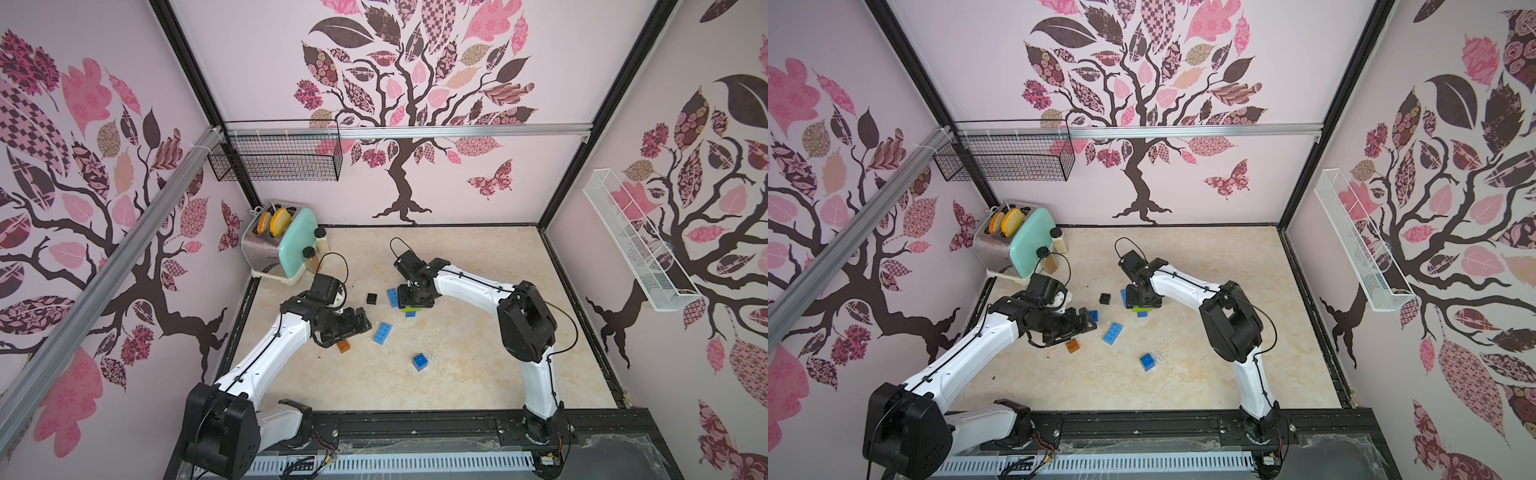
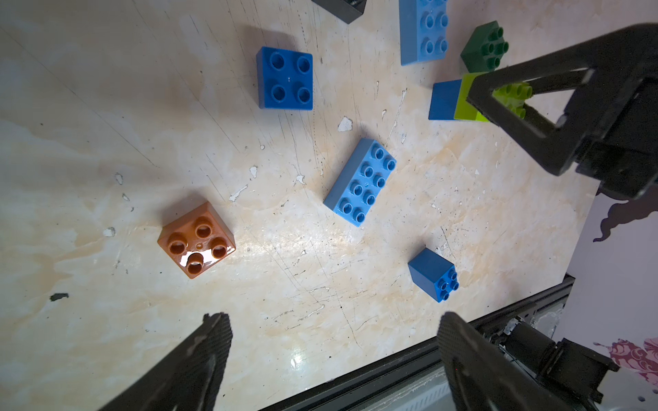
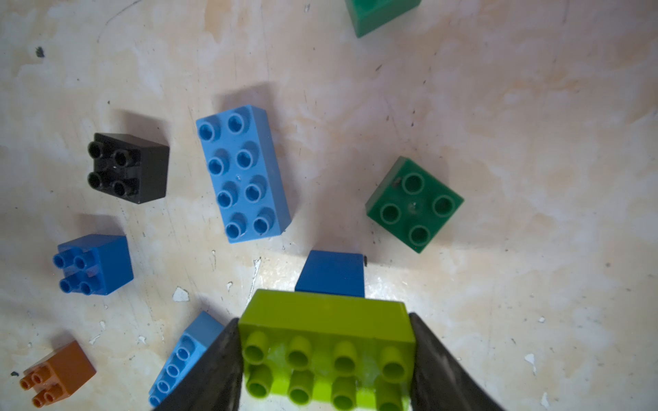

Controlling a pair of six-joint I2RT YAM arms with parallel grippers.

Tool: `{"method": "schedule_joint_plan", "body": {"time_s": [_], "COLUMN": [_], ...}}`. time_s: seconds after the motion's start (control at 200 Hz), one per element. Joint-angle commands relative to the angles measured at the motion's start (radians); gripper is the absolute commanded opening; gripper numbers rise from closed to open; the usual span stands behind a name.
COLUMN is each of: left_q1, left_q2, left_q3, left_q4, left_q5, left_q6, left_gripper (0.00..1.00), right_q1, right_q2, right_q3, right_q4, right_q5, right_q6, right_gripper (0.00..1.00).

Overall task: Assemble the letter f with lego
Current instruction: Assemble the lego brick with the lego brick.

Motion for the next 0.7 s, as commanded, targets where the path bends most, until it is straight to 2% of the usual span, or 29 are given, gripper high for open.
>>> {"method": "schedule_joint_plan", "body": {"time_s": [0.0, 0.27, 0.69], "left_q1": [0.006, 0.006, 0.007], "left_q2": [0.003, 0.003, 0.007], "left_q3": [-0.007, -0.007, -0.007], "left_q4": [0.004, 0.004, 0.004], "left_q5": [-0.004, -0.004, -0.012], "left_q6": [0.01, 0.009, 0.009], "left_gripper": [0.95, 0.95, 0.95], "right_q1": [0.006, 0.005, 0.01], "right_q2": [0.021, 0.053, 0.067], "right_q3": [-0.036, 0.0, -0.055], "right_q4": [-0.053, -0.081, -0.058], "right_q5": [0.01, 0.024, 0.046], "right_q6": [0.014, 0.0, -0.037], "right_gripper": [0.6, 0.6, 0.6]}}
